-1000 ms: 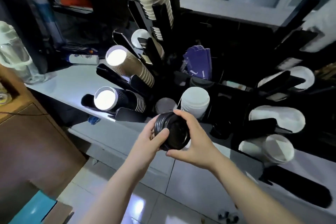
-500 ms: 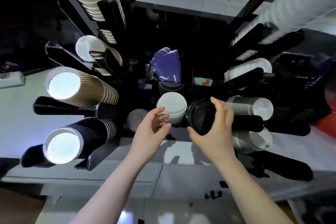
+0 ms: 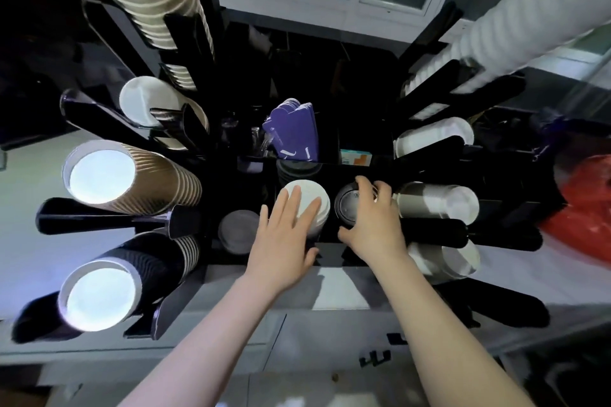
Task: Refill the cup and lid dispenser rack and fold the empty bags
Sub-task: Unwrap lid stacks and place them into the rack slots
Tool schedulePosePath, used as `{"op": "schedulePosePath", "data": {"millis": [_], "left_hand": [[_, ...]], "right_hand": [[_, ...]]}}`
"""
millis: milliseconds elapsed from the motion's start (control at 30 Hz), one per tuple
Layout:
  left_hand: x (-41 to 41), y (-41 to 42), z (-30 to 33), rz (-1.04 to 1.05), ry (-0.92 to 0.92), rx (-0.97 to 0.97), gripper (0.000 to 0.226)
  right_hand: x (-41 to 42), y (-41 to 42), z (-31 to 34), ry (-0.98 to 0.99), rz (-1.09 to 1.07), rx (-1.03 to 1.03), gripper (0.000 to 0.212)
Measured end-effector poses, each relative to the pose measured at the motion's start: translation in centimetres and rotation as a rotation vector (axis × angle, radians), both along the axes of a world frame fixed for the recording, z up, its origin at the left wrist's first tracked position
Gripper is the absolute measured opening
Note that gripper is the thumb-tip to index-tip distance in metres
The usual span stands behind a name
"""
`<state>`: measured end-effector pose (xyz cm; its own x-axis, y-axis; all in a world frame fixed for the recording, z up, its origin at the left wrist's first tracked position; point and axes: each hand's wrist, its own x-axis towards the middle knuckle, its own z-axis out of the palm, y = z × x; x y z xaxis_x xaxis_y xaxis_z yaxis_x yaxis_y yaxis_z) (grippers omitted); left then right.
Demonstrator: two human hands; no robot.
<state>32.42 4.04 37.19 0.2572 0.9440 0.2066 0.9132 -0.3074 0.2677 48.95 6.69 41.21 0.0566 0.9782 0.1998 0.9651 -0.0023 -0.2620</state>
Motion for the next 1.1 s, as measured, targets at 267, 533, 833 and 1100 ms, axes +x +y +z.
{"op": "schedulePosePath", "data": {"millis": [267,533,833,1100], "left_hand": [[-0.1,0.1,-0.7,-0.017,-0.058,-0.005,0.083],[0.0,-0.1,-0.7,-0.015,-0.087,-0.005,0.084],[-0.1,-0.2,-0.8,-0.013,-0.061,-0.009,0.085],[-0.1,-0.3,-0.7,-0.008,-0.065,-0.016,0.084]], "right_hand": [[-0.3,0.7,-0.6,-0.072,-0.059,-0.020,0.098],[0.0,1.3,-0.4,-0.136,-0.090,-0.057,0.101],[0.1,1.3,-0.5,-0.013,-0.083,-0.067,0.099],[0.8,1.2,-1.8,-0.094,-0.072,-0.029,0.098]]}}
